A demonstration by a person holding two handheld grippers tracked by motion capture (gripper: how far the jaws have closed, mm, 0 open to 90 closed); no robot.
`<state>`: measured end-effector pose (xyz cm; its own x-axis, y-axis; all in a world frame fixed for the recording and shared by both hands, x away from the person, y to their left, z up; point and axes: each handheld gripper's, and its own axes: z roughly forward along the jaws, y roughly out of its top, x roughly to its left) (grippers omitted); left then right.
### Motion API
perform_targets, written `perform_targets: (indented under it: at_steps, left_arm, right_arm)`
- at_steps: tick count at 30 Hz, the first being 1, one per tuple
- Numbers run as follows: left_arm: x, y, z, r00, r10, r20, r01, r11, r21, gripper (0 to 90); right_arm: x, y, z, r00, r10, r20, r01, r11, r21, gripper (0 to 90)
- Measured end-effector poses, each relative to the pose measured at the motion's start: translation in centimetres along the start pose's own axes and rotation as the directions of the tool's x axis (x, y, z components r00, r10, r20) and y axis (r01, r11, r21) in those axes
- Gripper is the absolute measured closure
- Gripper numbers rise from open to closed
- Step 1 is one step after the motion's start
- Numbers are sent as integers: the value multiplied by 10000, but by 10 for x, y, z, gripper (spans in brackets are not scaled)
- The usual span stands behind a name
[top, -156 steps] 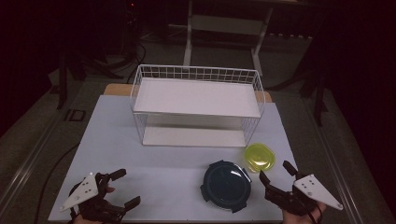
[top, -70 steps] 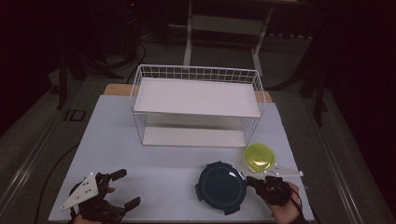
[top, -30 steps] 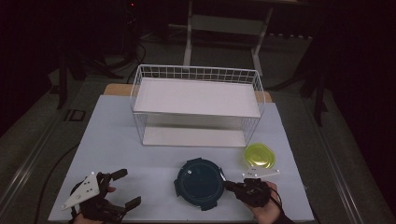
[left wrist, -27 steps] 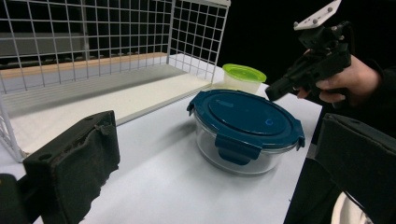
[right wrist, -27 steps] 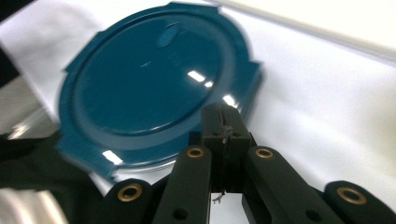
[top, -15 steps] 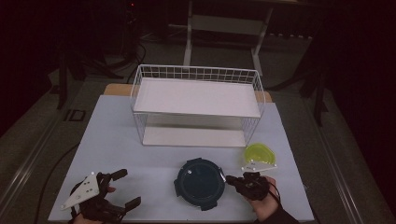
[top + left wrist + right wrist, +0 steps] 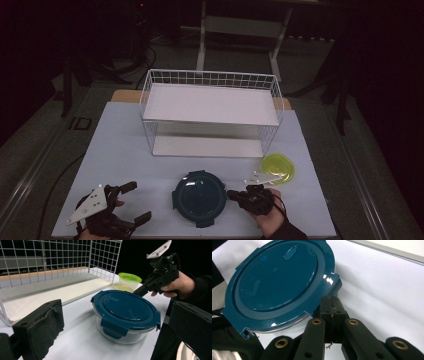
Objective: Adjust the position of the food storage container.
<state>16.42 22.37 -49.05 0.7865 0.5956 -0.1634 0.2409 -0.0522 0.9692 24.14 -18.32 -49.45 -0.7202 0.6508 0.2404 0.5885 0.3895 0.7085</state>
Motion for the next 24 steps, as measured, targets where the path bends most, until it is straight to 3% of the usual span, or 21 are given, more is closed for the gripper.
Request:
perform_targets:
  at_steps: [9, 24]
  left_arm:
    - [0, 0, 1, 10000, -10, 46, 9, 10000, 48, 0]
    - [0, -1, 3, 9999, 9, 154, -10, 9999, 121, 0]
  right_arm:
    - [15, 7, 7, 9983, -296, -493, 293, 9996, -63, 900]
    - [25, 17, 23, 9951, -443, -882, 443, 9990, -28, 900]
